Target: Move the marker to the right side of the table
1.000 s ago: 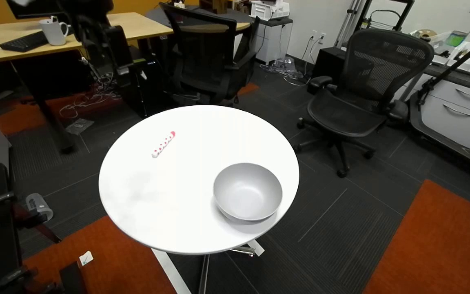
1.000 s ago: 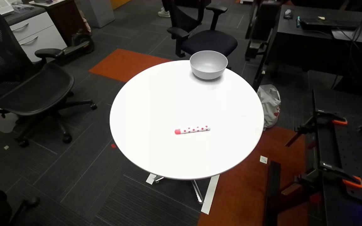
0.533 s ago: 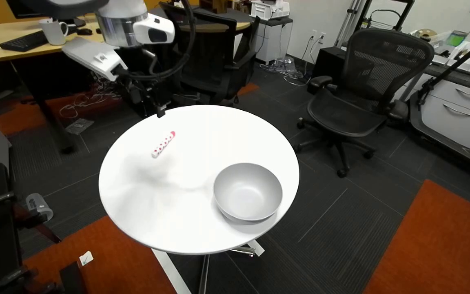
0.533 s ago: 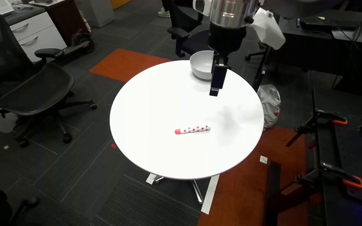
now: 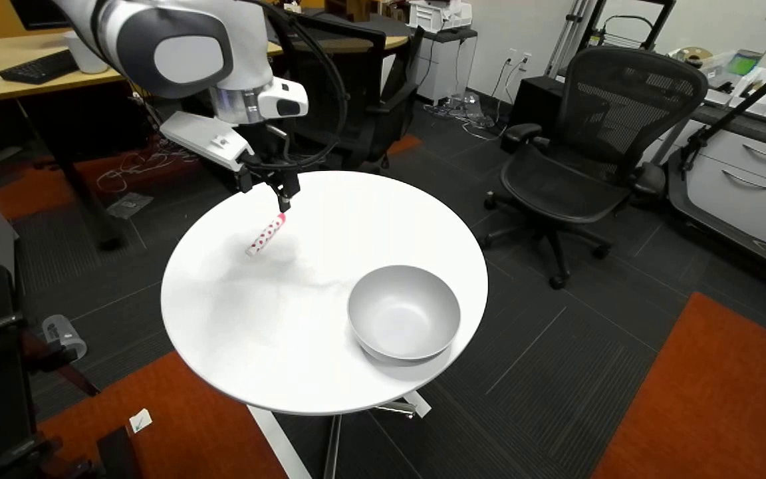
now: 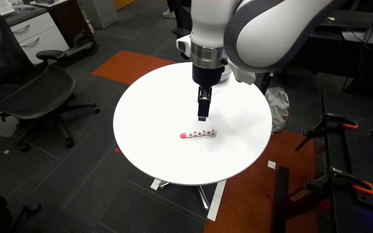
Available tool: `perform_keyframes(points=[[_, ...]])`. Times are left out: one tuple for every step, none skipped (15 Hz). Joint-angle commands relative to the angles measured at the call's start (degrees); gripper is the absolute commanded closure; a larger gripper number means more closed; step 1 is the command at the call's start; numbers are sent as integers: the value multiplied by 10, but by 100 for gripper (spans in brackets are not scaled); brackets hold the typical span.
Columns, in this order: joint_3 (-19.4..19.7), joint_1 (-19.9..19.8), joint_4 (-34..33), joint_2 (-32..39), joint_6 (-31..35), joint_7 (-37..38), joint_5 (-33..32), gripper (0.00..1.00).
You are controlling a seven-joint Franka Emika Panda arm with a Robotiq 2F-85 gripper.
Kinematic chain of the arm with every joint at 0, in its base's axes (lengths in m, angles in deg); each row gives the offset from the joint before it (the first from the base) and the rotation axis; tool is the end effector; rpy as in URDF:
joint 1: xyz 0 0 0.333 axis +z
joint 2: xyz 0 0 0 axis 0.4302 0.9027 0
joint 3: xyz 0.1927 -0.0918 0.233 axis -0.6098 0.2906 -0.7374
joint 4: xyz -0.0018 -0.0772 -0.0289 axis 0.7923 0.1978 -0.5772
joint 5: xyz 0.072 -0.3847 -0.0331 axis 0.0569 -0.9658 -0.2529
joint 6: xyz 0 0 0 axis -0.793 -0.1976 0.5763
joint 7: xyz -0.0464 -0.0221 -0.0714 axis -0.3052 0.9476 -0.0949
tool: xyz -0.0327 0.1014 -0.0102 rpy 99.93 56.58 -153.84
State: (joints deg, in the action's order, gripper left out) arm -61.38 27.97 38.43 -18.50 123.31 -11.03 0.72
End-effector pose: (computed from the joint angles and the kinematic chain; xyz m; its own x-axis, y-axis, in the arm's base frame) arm 0.5828 0.0523 0.2188 0.9516 0.3019 0.0571 0.3032 -0.9528 -0.0141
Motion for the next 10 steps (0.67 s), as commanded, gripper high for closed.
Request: perform_keyframes(points=[[-11, -6, -51, 54, -5, -7, -21, 0], [-11, -7, -59, 65, -7, -8, -25, 0], [-12, -7, -69, 77, -8, -9, -29, 0], [-12, -7, -79, 89, -10, -10, -33, 0], [-12, -7, -88, 101, -12, -9, -37, 0], [-12, -7, -97, 111, -13, -9, -39, 0], [-12, -7, -104, 121, -15, -9, -41, 0], [-13, -7, -111, 130, -17, -9, -42, 0], [-14, -7, -117, 137, -18, -10, -43, 0], [-15, -6, -123, 145, -20, -9, -44, 0]])
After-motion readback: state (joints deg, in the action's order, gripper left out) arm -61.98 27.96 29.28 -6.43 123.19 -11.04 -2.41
